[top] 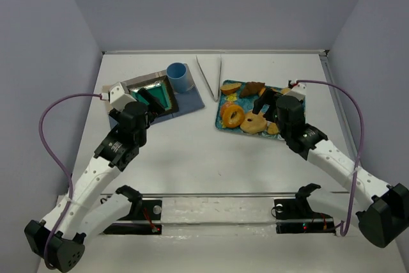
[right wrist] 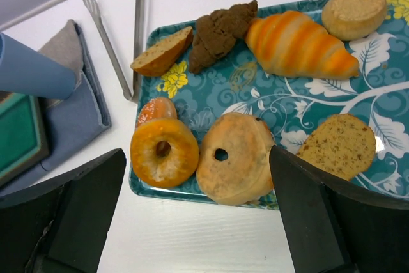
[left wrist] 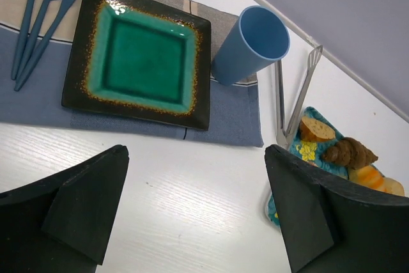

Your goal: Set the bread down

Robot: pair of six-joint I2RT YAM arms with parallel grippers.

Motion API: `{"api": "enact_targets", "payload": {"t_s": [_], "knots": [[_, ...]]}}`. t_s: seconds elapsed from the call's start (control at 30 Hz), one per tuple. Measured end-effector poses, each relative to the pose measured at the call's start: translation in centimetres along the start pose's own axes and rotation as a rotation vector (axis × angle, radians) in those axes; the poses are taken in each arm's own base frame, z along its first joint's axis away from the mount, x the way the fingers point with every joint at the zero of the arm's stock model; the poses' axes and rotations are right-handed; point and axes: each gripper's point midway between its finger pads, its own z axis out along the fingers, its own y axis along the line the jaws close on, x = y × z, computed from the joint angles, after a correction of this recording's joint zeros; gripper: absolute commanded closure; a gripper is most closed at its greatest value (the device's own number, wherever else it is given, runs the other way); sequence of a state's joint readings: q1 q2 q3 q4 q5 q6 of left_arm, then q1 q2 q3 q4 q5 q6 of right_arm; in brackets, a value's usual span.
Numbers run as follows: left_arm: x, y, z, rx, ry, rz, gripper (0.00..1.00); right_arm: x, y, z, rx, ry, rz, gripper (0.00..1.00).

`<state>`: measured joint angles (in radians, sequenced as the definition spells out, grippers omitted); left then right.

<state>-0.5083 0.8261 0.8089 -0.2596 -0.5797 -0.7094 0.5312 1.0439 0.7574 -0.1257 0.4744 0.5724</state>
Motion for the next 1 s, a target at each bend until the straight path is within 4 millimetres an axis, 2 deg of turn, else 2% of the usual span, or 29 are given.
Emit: {"api": "enact_targets", "payload": {"t_s": [0.33, 0.47, 0.53, 0.67, 0.73, 0.8, 0.9, 1.0], "knots": [[-0.6, 0.5, -0.8, 0.008, -0.022, -0.023, 0.01, -1.9, 1.2, -1.2, -0.092, -0.071, 0.011, 0.0], [-0.7, 0.6, -0.9, 0.003, -0.029, -0.024, 0.01, -1.7, 2.5, -0.4, -0.143, -0.053, -0.071, 0.0], [-0.8, 0.7, -0.8, -0.003, -0.034, -0.025, 0.01, -1.5, 3.9, 0.6, -0.173, -0.022, -0.127, 0.0], [-0.9, 0.9, -0.9, -0.011, -0.041, -0.027, 0.01, -1.8, 8.0, 3.9, -0.243, 0.044, -0.221, 0.0], [-1.0, 1.0, -0.9, -0.015, -0.047, -0.031, 0.01, -2.6, 10.8, 6.4, -0.284, 0.055, -0.268, 0.0], [-0.9, 1.3, -0.8, -0.024, -0.051, -0.03, 0.01, -2.1, 12.7, 8.9, -0.302, 0.088, -0.306, 0.0], [-0.9, 1.5, -0.8, -0.033, -0.052, -0.029, 0.01, 0.2, 14.8, 13.5, -0.312, 0.159, -0.38, 0.0], [-1.0, 1.6, -0.8, -0.039, -0.058, -0.032, 0.01, 3.3, 15.1, 17.3, -0.282, 0.245, -0.444, 0.0]]}}
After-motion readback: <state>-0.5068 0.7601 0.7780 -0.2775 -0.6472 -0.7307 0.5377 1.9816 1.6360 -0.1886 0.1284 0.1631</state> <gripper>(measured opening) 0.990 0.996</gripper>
